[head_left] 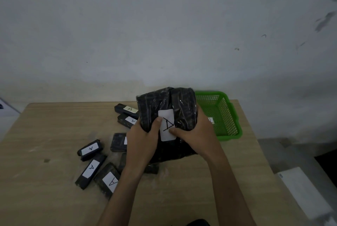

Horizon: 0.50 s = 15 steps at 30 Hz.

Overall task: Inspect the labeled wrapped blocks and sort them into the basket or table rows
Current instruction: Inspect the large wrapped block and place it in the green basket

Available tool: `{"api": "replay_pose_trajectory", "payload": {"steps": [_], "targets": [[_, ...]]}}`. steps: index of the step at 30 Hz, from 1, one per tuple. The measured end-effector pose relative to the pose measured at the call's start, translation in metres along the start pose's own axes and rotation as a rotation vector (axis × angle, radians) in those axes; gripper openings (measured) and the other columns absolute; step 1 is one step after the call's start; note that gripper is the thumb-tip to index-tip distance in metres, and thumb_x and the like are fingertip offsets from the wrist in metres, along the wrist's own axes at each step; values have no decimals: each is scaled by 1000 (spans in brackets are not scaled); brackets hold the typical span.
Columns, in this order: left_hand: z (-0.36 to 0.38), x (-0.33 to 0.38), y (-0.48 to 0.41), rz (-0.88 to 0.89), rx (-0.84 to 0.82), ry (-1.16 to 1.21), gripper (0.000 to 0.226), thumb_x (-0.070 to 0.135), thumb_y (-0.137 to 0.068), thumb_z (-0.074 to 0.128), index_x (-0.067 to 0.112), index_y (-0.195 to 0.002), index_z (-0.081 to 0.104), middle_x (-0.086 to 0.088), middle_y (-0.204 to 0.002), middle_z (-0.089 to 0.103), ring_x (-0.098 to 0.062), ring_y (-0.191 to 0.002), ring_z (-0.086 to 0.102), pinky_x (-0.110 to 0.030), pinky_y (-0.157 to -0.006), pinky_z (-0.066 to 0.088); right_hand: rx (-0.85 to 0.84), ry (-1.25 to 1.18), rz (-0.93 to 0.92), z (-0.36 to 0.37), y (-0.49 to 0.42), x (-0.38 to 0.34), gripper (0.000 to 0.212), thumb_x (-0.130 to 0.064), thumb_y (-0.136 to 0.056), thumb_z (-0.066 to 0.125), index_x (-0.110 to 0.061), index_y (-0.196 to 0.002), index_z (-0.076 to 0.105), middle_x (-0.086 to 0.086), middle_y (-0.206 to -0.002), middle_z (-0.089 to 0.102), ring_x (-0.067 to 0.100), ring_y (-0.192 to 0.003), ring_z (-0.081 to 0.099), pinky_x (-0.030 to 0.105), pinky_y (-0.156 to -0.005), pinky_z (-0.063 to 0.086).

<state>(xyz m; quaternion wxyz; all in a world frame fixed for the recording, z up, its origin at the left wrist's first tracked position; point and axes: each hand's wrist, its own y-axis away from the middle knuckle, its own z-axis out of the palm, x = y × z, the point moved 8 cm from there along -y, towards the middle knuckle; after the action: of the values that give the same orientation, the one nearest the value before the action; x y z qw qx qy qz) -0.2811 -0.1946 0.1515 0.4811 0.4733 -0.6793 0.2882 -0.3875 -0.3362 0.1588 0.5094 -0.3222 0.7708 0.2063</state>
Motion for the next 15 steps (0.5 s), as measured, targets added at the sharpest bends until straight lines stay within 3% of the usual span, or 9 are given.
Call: {"api": "replay_pose_trajectory", "payload": {"steps": [4, 6, 8, 10, 12, 15], "targets": [[4, 3, 1, 20, -2, -38, 26, 34, -90, 59, 15, -73, 59, 4, -66, 59, -8, -61, 54, -10, -49, 39, 74, 61, -56, -3, 4, -7, 93, -13, -69, 84, -24, -146, 33, -12, -118, 57, 3, -107, 53, 11, -85, 43], [5, 5, 1, 42, -3, -66, 27, 34, -90, 59, 15, -71, 57, 2, -64, 58, -6, -59, 52, -11, -48, 39, 61, 71, -63, -3, 2, -6, 95, -16, -69, 84, -24, -147, 31, -14, -119, 56, 1, -107, 52, 4, -82, 41], [4, 2, 0, 35, -20, -78, 28, 36, -90, 58, 16, -71, 56, 1, -64, 58, -8, -59, 53, -15, -49, 39, -42, 67, -39, -2, 1, -1, 99, -23, -67, 86, -27, -147, 28, -15, -121, 55, 0, -104, 52, -3, -75, 40], [1, -3, -2, 14, -40, -91, 25, 38, -90, 58, 18, -74, 57, 5, -68, 59, -13, -67, 57, -22, -52, 40, -184, 44, -17, 2, 3, 2, 112, -24, -61, 90, -33, -148, 21, -19, -123, 54, -2, -106, 55, 5, -81, 46], [-1, -8, -5, 2, -76, -59, 15, 37, -85, 65, 23, -87, 59, 12, -79, 62, -12, -81, 61, -19, -58, 41, -255, 28, -27, 4, 7, 3, 118, -18, -58, 91, -36, -148, 17, -20, -127, 54, -4, -110, 56, 17, -88, 50], [5, -4, 0, 87, -173, -140, 56, 30, -71, 80, 21, -118, 50, 14, -98, 58, -6, -90, 56, -4, -59, 38, -173, 51, -57, 5, 10, 5, 108, -7, -64, 84, -31, -148, 20, -18, -122, 55, -8, -103, 57, 3, -78, 45]]}}
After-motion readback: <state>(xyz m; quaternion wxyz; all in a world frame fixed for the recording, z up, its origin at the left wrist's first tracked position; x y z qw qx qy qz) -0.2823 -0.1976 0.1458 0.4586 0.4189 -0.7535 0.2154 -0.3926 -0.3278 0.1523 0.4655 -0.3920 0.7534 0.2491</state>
